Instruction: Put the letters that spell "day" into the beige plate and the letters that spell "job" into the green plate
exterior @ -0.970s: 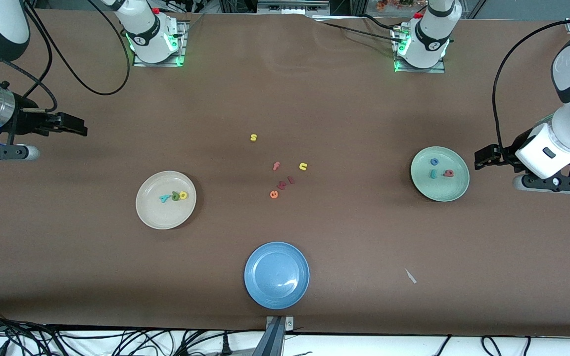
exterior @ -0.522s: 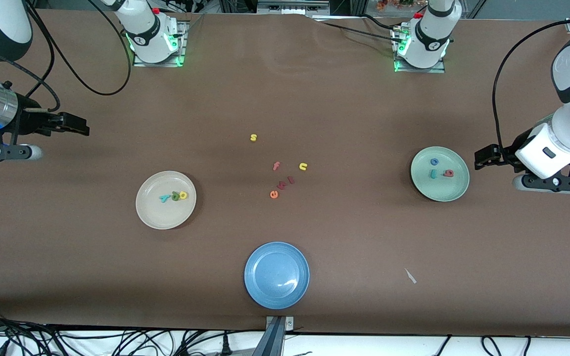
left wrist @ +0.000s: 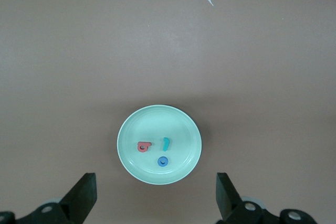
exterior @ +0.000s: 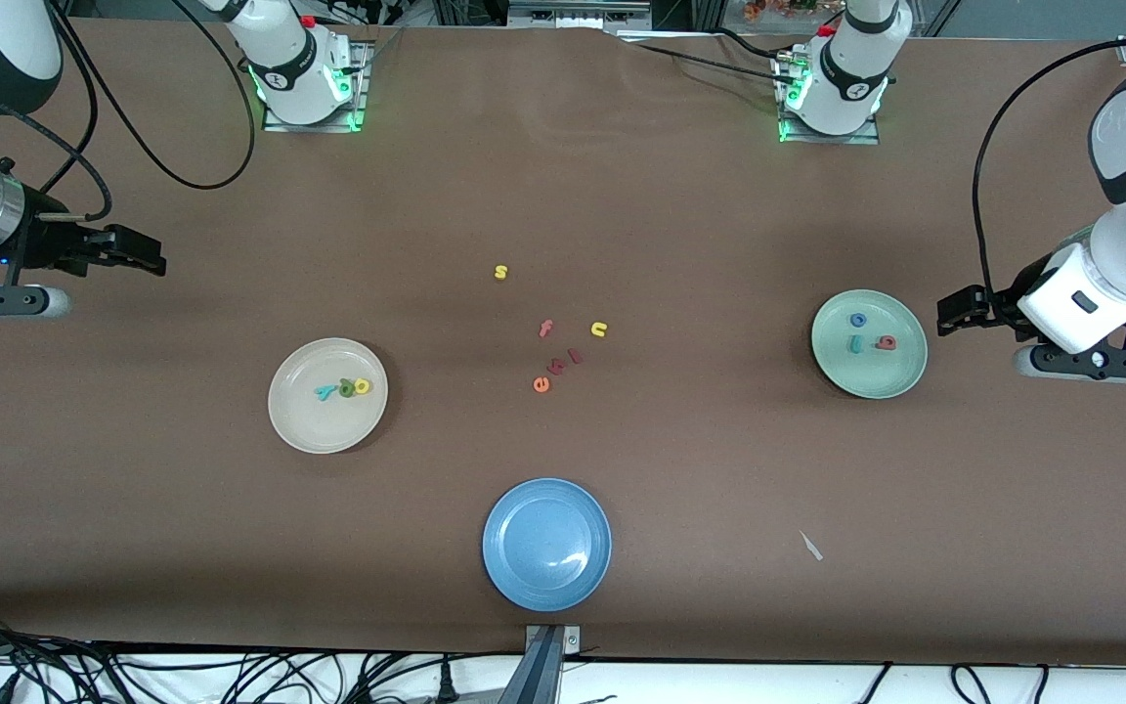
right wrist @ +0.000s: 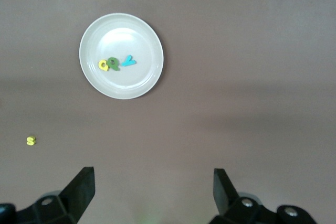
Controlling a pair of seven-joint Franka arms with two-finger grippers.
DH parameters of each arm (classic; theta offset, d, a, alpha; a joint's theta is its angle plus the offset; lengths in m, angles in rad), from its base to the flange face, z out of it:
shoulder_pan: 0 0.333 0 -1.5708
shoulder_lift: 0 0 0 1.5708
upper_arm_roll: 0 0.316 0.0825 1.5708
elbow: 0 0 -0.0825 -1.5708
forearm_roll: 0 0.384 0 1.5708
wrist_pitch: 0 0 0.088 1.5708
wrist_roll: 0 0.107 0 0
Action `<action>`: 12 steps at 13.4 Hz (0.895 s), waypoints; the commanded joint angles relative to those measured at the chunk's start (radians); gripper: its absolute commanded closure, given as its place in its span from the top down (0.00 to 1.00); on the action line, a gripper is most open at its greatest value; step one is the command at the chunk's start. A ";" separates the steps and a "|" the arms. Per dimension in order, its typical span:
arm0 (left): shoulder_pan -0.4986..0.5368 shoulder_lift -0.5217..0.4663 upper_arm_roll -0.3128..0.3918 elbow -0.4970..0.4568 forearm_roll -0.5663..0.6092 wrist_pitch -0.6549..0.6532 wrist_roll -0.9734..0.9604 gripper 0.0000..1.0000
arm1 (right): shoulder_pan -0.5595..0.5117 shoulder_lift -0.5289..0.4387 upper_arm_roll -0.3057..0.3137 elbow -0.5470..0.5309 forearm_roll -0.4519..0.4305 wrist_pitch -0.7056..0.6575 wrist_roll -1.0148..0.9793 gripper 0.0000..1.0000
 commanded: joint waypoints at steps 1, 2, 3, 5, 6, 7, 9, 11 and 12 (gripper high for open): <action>0.001 -0.003 0.003 0.004 -0.034 -0.008 0.026 1.00 | -0.001 -0.009 -0.005 0.005 -0.011 0.014 -0.022 1.00; -0.003 0.003 0.002 0.005 -0.034 -0.008 0.021 1.00 | -0.001 -0.009 -0.006 0.005 -0.011 0.017 -0.019 1.00; -0.003 0.003 0.002 0.005 -0.034 -0.008 0.018 1.00 | -0.001 -0.006 -0.005 0.006 -0.011 0.028 -0.019 1.00; -0.005 0.003 0.002 0.005 -0.034 -0.008 0.017 1.00 | -0.001 -0.006 -0.005 0.019 -0.011 0.028 -0.019 1.00; -0.005 0.003 0.002 0.005 -0.034 -0.008 0.017 1.00 | -0.001 -0.006 -0.005 0.019 -0.011 0.025 -0.022 1.00; -0.005 0.003 0.002 0.005 -0.034 -0.008 0.017 1.00 | -0.001 -0.006 -0.005 0.020 -0.011 0.020 -0.023 1.00; -0.006 0.003 0.003 0.005 -0.034 -0.008 0.017 1.00 | -0.001 -0.006 -0.005 0.019 -0.011 0.016 -0.028 1.00; -0.006 0.003 0.002 0.005 -0.034 -0.008 0.017 1.00 | -0.001 -0.006 -0.005 0.019 -0.011 0.016 -0.037 1.00; -0.006 0.003 0.002 0.005 -0.034 -0.008 0.017 1.00 | -0.001 -0.006 -0.005 0.020 -0.011 0.016 -0.048 1.00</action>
